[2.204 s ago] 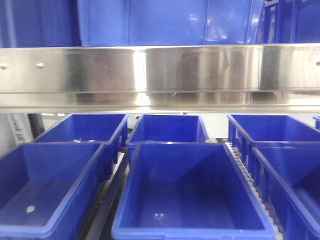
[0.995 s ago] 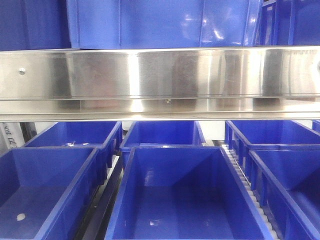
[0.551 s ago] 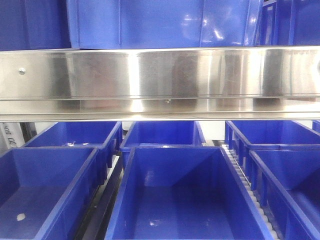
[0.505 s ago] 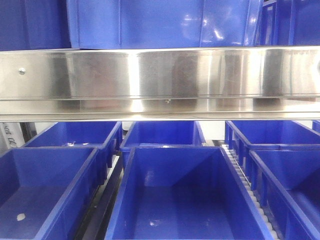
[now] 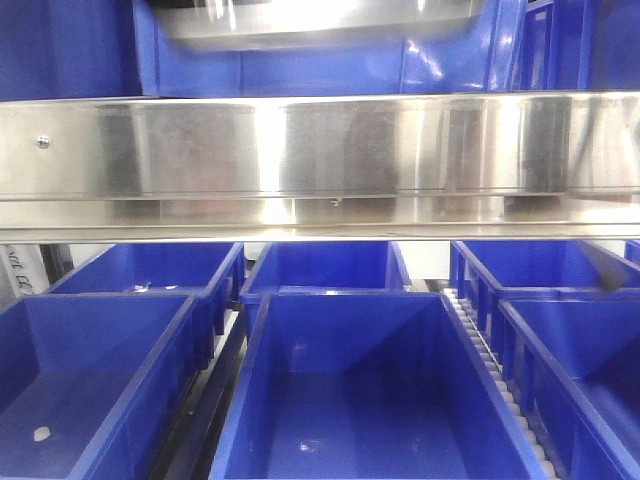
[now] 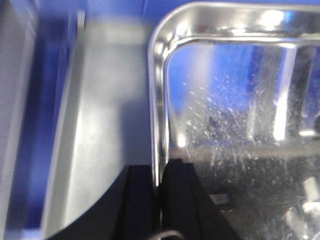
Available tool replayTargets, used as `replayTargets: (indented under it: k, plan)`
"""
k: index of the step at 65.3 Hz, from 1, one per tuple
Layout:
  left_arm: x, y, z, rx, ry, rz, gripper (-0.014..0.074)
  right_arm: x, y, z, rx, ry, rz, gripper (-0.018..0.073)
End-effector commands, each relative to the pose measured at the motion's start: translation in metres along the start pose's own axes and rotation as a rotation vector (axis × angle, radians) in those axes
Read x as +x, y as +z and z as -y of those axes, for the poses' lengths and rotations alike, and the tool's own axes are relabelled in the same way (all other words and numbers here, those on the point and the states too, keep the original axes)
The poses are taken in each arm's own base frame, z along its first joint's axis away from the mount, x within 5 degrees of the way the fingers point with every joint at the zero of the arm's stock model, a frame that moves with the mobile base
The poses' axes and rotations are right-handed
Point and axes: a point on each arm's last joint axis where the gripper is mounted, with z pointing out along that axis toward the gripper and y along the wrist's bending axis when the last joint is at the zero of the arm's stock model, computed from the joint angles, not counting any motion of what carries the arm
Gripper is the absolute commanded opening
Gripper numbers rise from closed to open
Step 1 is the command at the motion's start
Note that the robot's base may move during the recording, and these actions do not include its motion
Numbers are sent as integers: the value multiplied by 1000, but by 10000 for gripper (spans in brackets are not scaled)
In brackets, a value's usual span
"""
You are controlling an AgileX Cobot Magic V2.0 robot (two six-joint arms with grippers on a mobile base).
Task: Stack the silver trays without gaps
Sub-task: 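Raise the tray with both grippers above the upper shelf, then lower the tray onto the tray already on the shelf and open both grippers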
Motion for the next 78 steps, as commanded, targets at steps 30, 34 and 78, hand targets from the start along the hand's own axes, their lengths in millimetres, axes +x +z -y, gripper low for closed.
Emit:
replayTargets:
  k: [30, 34, 78]
  plan:
    - [4, 19, 10, 33, 19, -22, 6, 1, 35, -11, -29, -7, 0, -56]
    - [4, 19, 10, 29, 22, -21, 80, 2, 37, -11, -21, -8, -14, -31]
    - [-12, -35, -1, -32, -33, 107, 188, -21, -17, -8, -16, 7, 62, 237]
